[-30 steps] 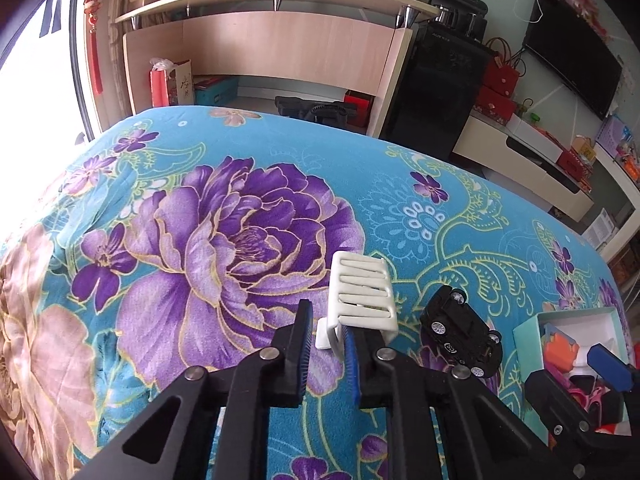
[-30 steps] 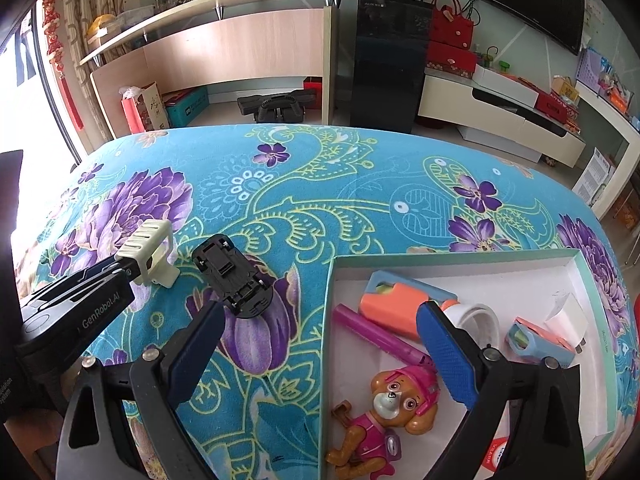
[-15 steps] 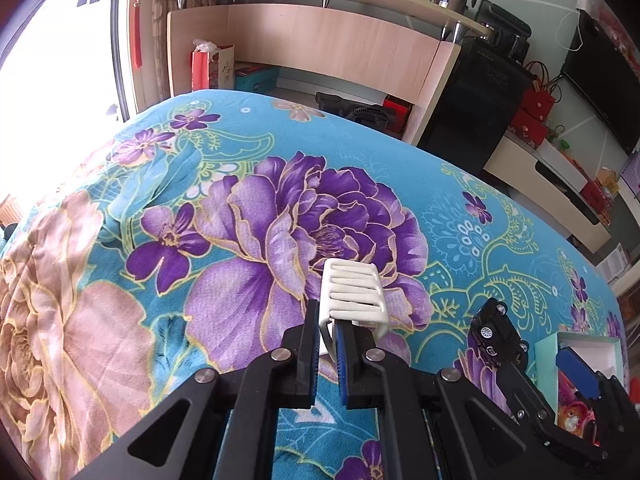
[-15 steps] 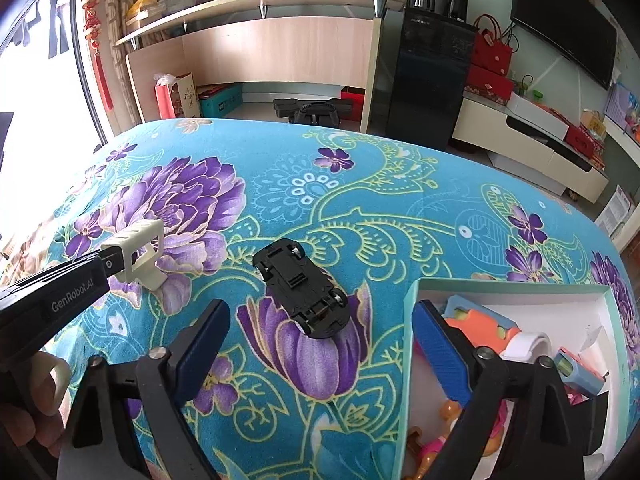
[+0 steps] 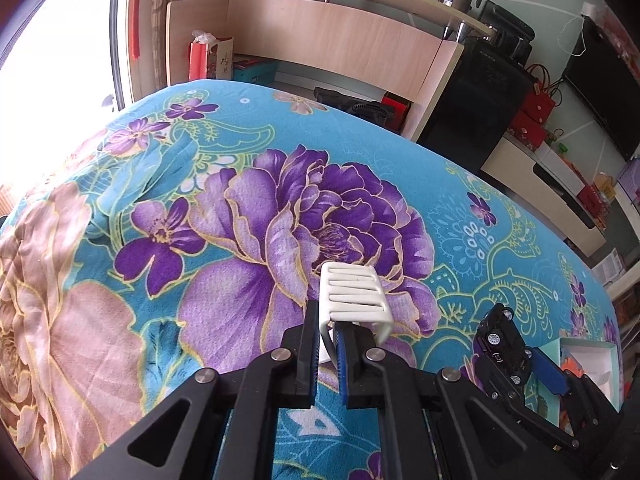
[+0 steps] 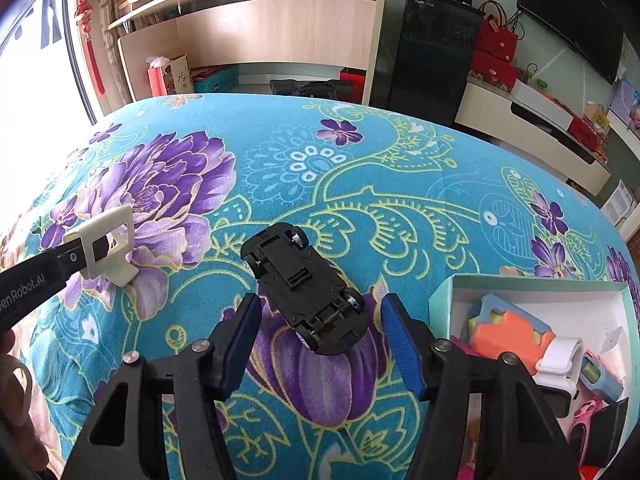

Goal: Organize rigid objects
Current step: 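Hold the white holder with the left tool while the right grasps the black toy car, then carry the white holder with the left tool while the right carries the black car over the tray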

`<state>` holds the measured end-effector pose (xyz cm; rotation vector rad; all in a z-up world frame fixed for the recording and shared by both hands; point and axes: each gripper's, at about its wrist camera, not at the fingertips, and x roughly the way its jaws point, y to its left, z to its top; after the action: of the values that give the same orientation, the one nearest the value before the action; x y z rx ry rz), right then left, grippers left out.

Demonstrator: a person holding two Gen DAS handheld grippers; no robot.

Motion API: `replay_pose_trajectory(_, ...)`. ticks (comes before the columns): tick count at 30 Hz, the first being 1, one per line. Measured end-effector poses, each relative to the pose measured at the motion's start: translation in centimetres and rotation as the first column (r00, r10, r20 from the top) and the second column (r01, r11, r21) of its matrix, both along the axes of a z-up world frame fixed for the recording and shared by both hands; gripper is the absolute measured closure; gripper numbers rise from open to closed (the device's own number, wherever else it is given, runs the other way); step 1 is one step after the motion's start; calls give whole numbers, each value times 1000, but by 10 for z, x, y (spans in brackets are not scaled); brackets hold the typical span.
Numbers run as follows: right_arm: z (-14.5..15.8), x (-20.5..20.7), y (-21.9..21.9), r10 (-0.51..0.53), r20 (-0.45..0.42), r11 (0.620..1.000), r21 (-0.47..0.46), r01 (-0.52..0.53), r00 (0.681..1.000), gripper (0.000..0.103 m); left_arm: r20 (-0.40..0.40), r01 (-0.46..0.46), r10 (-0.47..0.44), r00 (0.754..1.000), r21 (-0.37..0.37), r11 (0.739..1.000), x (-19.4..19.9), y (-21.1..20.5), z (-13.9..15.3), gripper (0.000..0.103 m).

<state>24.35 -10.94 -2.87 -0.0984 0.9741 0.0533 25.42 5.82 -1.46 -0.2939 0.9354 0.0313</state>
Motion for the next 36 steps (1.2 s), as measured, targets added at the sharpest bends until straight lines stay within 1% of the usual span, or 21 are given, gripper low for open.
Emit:
replay_pose_trajectory(6,-4,4,2,0,0,1000,11,0,1000,41,14,2,-2,1000,-4,1000,4,1,-2,93)
replay_pose_trajectory(8,-4,5,2,2,1,1000,21,-2,1000,47,17,1,-1,1000,0,1000,6,0,-3,92)
replay_pose_trajectory(12,-4,5,2,-1,4,1000,30,1,1000,53,21,-1,1,1000,7,1000,6,0,-3,92)
replay_pose_trajectory(14,-3,4,2,-2,3,999,34,2,1000,59,20,-1,1,1000,7,1000,5,0,-3,94)
replay_pose_trajectory(20,0,2,-1,-9,1,999,48,9,1000,65,22,3,-4,1000,29,1000,4,-2,-1,95)
replay_pose_trajectory(24,3,-1,-5,-23,4,997,68,22,1000,66,21,-1,0,1000,45,999,2,-4,0,95)
replay_pose_trajectory(31,14,-7,-8,-27,24,997,72,25,999,67,21,4,-6,1000,59,998,-2,-10,4,95)
replay_pose_trajectory(36,27,-14,-13,-33,53,996,84,29,998,67,41,7,-10,999,69,998,-8,-12,14,95)
